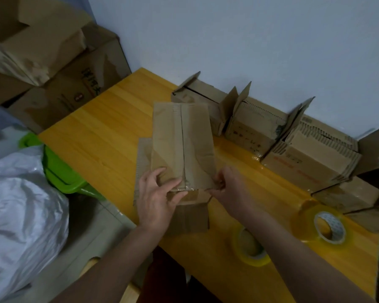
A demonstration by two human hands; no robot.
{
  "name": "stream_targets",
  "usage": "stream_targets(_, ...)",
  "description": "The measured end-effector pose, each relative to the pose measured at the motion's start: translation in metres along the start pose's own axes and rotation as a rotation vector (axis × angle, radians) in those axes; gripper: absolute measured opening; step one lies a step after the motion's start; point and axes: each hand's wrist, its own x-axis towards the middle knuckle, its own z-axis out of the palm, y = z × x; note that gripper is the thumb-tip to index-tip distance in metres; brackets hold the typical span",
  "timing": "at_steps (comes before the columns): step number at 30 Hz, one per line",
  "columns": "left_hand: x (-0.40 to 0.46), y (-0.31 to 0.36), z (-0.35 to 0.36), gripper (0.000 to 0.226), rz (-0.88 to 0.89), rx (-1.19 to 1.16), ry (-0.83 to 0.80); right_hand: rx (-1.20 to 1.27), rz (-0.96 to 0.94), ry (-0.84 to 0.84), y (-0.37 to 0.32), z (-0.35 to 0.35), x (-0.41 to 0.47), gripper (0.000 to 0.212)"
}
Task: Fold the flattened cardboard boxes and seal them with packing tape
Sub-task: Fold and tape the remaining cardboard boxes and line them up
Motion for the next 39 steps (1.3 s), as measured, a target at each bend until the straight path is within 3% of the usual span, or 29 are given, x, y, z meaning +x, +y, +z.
stream_targets(4,0.014,-0.002,0.002,0.031,0.165,0.119,0.056,-0.046,-0.006,-0.045,-0.002,-0.001,0.005,0.034)
stream_targets(8,0.017,-0.011,0.009,0.019,0.391,-0.14,0.074,-0.167,-0.005,-0.13,-0.008,-0.014,0.008,0.027)
stream_targets(11,0.009,-0.014,0.016,0.024,0.473,-0.2,0.063,-0.363,-0.224,-0.013,-0.022,-0.016,0.002,0.029)
stream_targets(13,0.003,-0.015,0.022,0.031,0.527,-0.146,0.024,-0.204,-0.41,-0.104,-0.036,-0.006,-0.001,0.034)
stream_targets(15,0.0,-0.021,0.026,0.032,0.582,-0.114,-0.013,-0.126,-0.451,-0.236,-0.04,0.005,-0.001,0.043)
stream_targets(20,0.003,-0.024,0.023,0.033,0.589,-0.134,-0.049,-0.328,-0.416,-0.298,-0.042,0.003,0.018,0.039)
stream_targets(26,0.005,-0.021,0.023,0.036,0.61,-0.116,-0.005,-0.694,-0.283,-0.328,-0.047,0.009,0.058,0.054)
stream_targets(33,0.005,-0.025,0.027,0.032,0.623,-0.097,0.013,-0.67,-0.322,-0.44,-0.05,0.016,0.046,0.061)
stream_targets(36,0.007,-0.025,0.025,0.036,0.619,-0.086,-0.019,-0.818,-0.286,-0.375,-0.044,0.012,0.074,0.058)
stream_targets(39,0.011,-0.024,0.018,0.035,0.666,-0.07,-0.055,-0.815,-0.284,-0.35,-0.045,0.005,0.088,0.056)
